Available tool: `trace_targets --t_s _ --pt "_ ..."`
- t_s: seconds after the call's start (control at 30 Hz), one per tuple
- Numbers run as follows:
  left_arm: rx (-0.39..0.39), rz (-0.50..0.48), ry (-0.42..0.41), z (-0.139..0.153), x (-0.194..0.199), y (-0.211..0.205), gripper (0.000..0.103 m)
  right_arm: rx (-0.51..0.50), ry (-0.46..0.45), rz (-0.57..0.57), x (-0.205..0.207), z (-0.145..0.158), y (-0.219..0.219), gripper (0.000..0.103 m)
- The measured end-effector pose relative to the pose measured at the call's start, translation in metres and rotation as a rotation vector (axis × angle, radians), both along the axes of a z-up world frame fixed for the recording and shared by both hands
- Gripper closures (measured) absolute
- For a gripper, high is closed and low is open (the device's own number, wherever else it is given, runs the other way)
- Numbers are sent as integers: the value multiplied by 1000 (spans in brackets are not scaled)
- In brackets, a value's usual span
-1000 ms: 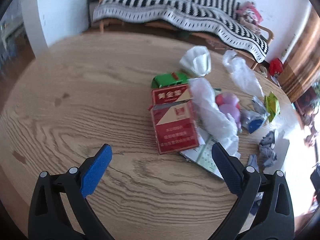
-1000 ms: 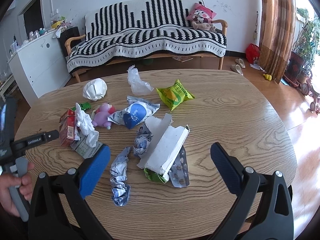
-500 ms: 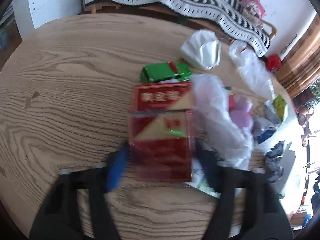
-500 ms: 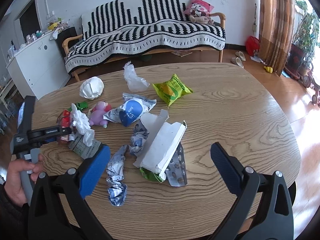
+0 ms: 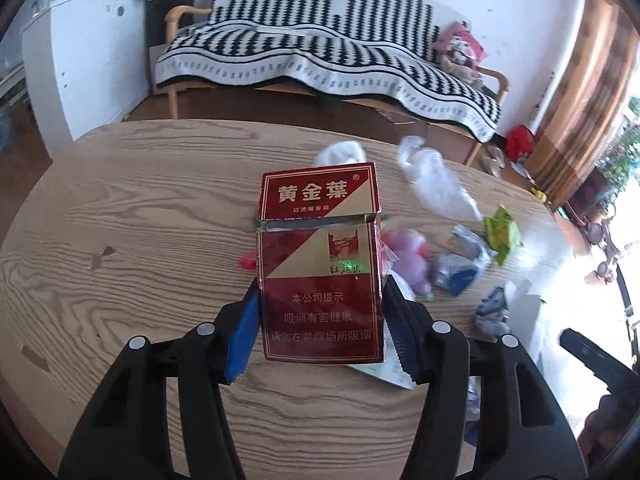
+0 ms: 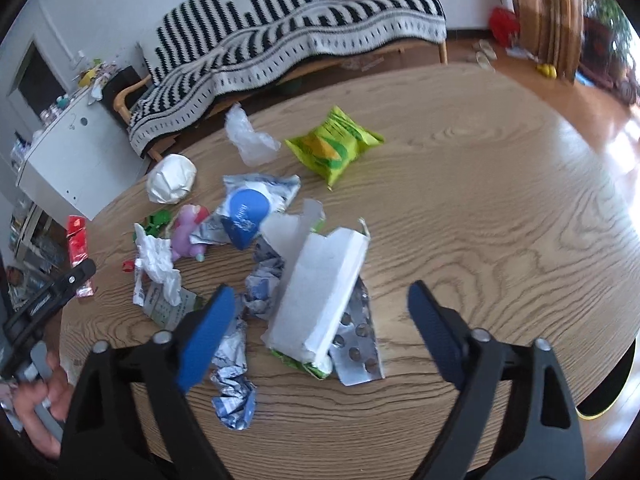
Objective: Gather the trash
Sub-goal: 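Carry the red cigarette box with the left tool while the right tool grasps the blister pack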
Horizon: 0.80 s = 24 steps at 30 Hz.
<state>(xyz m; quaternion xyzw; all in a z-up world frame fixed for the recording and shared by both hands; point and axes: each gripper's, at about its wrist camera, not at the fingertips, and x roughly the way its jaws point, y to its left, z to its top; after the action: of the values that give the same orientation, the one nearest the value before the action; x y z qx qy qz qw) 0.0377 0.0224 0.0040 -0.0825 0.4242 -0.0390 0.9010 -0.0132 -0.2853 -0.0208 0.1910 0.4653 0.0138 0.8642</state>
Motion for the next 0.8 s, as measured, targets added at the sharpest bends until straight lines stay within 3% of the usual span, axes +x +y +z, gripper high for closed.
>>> trace_targets --t_s 0.23,0.37,0.43,0.53,0.57,0.63,0.8 --pt "2 -74 -27 7 -9 -25 46 -75 50 9 -14 -10 -16 38" --pt "3 -103 -22 6 -12 -36 46 -98 103 56 -17 -26 -11 53" --pt "-2 -112 -17 5 -13 -41 46 -114 124 78 -17 -34 -5 62" --pt "-13 -126 -4 2 -12 -54 46 -114 161 114 -12 -48 0 87" --pt "-13 -132 -4 1 -13 -59 46 -112 164 117 -12 -49 -1 101" --pt "-6 -149 -4 -1 -14 -73 46 -146 127 99 -16 -39 -3 101" --pt "2 -201 -9 -3 -17 -106 46 -215 -64 24 -37 15 -24 101"
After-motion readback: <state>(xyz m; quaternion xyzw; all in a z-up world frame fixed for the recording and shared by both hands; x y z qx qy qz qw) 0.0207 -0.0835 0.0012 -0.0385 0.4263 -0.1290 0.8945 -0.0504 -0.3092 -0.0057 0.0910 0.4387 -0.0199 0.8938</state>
